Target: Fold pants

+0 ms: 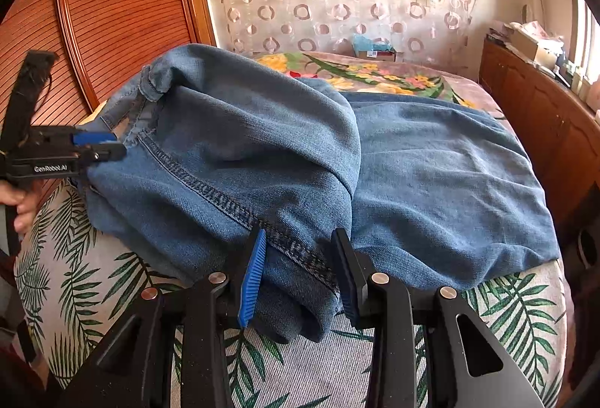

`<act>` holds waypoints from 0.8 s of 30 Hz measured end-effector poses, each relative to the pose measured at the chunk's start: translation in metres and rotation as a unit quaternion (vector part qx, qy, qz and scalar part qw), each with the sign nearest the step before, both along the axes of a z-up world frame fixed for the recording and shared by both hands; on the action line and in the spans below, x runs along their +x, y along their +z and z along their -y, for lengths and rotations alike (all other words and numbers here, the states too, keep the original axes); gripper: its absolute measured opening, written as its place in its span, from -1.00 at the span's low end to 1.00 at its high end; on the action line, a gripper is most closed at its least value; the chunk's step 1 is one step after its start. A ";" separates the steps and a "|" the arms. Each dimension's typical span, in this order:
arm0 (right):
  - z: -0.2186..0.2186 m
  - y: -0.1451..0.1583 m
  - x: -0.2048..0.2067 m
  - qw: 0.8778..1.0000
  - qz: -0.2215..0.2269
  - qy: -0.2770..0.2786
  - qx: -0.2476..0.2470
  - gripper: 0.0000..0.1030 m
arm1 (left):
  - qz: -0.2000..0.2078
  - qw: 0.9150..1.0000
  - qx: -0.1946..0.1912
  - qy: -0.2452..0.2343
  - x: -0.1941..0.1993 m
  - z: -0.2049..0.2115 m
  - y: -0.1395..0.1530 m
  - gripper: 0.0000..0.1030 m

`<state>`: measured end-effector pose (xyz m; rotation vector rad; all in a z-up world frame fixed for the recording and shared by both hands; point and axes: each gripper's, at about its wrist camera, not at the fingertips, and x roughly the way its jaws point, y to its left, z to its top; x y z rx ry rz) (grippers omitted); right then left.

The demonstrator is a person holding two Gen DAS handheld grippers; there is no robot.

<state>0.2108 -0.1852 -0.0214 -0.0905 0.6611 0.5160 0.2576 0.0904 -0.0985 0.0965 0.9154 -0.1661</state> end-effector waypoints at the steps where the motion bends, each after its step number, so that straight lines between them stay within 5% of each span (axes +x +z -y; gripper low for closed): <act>1: 0.000 0.001 -0.001 1.000 0.000 0.001 0.001 -0.28 | -0.001 1.000 -0.007 -0.005 -0.002 0.000 0.000 -0.43; 5: 0.003 0.009 -0.003 1.000 0.006 0.004 0.004 -0.28 | 0.006 1.000 -0.007 -0.018 -0.021 0.004 0.005 -0.96; 12: 0.013 0.030 -0.009 1.000 0.029 -0.001 0.007 -0.28 | 0.071 0.997 -0.022 0.008 -0.082 -0.009 0.034 -0.96; 24: 0.007 0.032 -0.007 1.000 0.022 0.013 0.004 -0.28 | 0.061 0.997 -0.031 0.031 -0.103 -0.027 0.021 -0.96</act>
